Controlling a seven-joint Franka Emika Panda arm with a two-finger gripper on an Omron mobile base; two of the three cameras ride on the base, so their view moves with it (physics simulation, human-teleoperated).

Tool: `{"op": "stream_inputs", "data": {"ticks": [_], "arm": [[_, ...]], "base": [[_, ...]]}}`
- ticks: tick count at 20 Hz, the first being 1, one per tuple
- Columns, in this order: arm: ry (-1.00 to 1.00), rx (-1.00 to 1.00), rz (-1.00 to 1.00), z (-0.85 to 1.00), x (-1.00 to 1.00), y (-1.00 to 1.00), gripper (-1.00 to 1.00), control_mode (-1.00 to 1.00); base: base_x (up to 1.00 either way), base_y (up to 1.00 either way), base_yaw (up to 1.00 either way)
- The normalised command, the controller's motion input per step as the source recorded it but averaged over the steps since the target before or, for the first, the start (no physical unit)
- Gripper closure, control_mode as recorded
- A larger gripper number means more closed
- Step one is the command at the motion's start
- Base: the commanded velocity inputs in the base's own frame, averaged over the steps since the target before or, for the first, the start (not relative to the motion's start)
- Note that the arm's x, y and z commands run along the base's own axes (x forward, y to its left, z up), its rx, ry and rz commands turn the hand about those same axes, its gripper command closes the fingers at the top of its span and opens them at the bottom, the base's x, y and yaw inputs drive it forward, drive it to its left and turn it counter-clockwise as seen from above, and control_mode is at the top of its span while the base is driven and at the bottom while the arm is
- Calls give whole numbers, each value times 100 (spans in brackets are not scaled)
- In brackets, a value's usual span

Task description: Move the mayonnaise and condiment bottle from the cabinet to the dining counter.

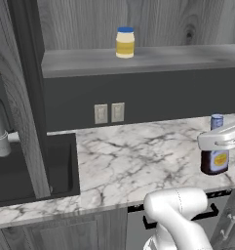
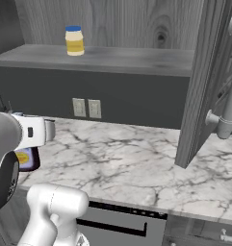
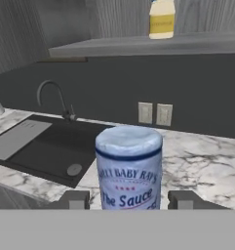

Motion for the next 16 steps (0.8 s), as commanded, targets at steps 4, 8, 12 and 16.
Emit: {"op": "stream_inputs", "data": {"ticks": [4,8,12,16], "arm": [[0,0,0,0,0,0,100,-100],[0,0,0,0,0,0,100,-100],[0,0,0,0,0,0,100,-100],[0,0,0,0,0,0,100,100]], "base": [[0,0,0],[0,0,0],[0,0,0],[0,0,0]]}}
